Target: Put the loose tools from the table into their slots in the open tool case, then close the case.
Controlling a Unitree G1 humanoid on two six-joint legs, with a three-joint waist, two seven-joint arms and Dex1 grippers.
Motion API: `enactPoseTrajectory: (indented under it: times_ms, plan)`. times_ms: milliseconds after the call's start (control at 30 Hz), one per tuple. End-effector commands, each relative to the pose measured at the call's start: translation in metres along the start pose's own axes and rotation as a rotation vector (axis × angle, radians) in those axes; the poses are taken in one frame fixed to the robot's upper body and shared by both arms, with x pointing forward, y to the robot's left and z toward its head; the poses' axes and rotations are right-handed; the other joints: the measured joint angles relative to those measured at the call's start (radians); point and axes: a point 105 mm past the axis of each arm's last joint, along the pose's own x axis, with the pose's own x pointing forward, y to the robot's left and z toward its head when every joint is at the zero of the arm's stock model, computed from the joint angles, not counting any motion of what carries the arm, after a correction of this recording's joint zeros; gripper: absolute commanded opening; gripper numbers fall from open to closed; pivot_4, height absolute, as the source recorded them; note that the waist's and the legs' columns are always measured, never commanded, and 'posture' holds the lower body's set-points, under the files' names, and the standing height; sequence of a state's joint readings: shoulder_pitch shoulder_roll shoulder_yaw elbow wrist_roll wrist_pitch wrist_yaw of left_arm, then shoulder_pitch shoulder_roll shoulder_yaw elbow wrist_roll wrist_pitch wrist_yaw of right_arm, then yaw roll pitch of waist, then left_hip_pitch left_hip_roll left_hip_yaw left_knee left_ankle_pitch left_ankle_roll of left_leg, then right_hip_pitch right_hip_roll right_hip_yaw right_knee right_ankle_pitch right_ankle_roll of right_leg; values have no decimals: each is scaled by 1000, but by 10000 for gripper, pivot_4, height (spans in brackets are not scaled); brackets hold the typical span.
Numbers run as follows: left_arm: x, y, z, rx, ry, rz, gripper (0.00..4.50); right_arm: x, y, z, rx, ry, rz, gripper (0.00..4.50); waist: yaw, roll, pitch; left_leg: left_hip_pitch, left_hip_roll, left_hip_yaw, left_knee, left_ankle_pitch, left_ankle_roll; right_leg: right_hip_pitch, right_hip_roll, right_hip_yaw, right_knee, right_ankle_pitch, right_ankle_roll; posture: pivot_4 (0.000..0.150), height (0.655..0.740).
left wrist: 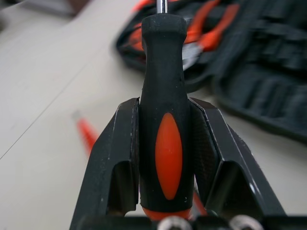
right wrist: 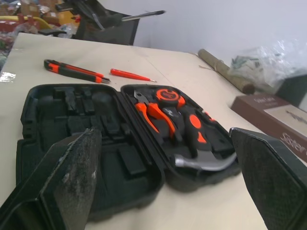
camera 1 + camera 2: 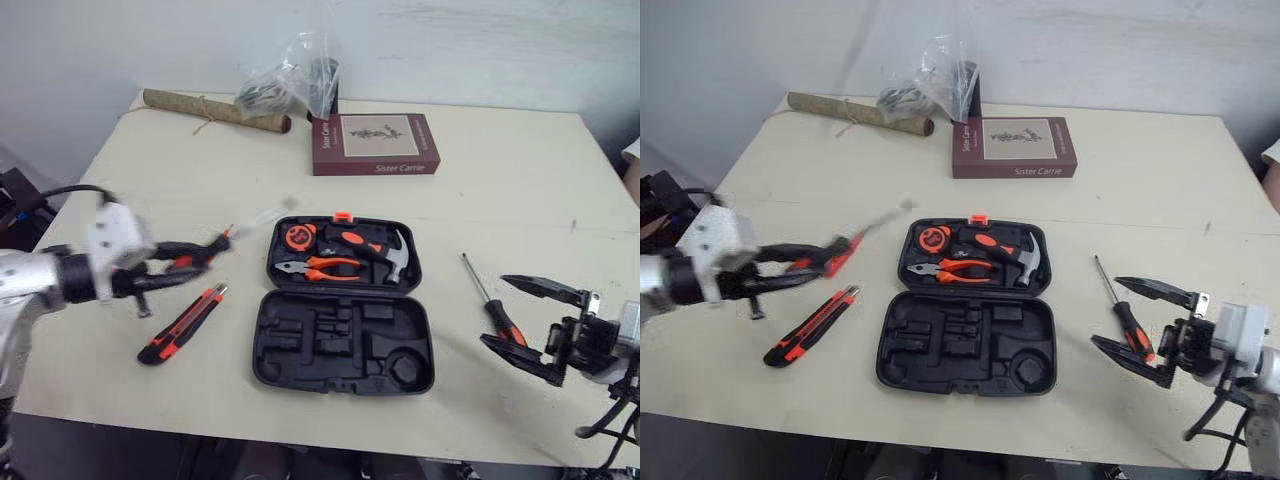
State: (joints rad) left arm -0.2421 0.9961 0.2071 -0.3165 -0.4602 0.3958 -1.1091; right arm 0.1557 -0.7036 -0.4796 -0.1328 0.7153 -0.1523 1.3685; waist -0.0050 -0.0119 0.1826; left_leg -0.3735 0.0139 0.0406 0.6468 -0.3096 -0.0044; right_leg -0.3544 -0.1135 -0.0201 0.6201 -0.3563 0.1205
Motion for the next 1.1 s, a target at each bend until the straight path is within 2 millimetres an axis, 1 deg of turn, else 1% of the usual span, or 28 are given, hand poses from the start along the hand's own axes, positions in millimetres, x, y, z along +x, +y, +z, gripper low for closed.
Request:
enactPoseTrajectory:
  times_ms: [33,67,100,167,267,400,467,567,800,1000,1100]
  plan:
    - [31,-23,7,144,55,-231,8021,-5,1,0,-9,5,28,45000,-2,1,0,0,0,0,0,0,0,0,1,0,0,0,0,1500,7400]
    - [36,-22,8,147,71,-243,8021,-4,3,0,-2,9,44,45000,-5,1,0,0,0,2,0,0,0,-1,1,1,1,0,0,1500,7400]
    - [46,-23,7,163,108,-256,8021,-4,9,-1,29,25,82,45000,-5,1,1,0,1,3,0,1,1,-1,3,1,2,0,1,1500,7400]
    - [62,-25,2,174,188,-265,8021,-2,15,-1,73,40,116,45000,-3,1,1,0,0,4,1,2,2,-1,7,0,3,0,1,1500,7400]
    - [75,-27,3,143,257,-254,8021,1,19,0,85,43,117,45000,0,0,1,1,0,6,2,3,4,-1,10,2,4,2,4,1500,7400]
    - [82,-24,-1,109,331,-232,8021,2,29,-3,92,53,120,45000,2,-1,2,1,1,6,3,3,5,-1,10,7,4,2,4,1500,7400]
    - [86,-24,-2,103,353,-238,8021,2,29,-3,76,51,106,45000,4,-1,2,0,1,5,2,3,5,-1,11,8,3,2,4,1500,7400]
    - [93,-16,-4,127,372,-209,8021,3,28,-1,66,44,87,45000,4,-1,2,0,1,5,3,3,5,-1,11,9,3,2,4,1500,7400]
    - [104,-16,-6,150,375,-227,8021,10,30,-2,64,39,85,45000,3,-1,2,0,1,6,4,3,4,-2,11,9,4,2,4,1500,7400]
    - [117,-13,-4,211,365,-235,8021,15,33,-3,70,32,88,45000,9,-1,2,0,1,6,5,3,4,-1,11,9,4,2,4,1500,7400]
    - [120,-18,-1,224,352,-267,8021,16,33,-4,71,32,88,45000,12,-1,2,0,1,5,6,3,4,-1,10,9,5,2,4,1500,7400]
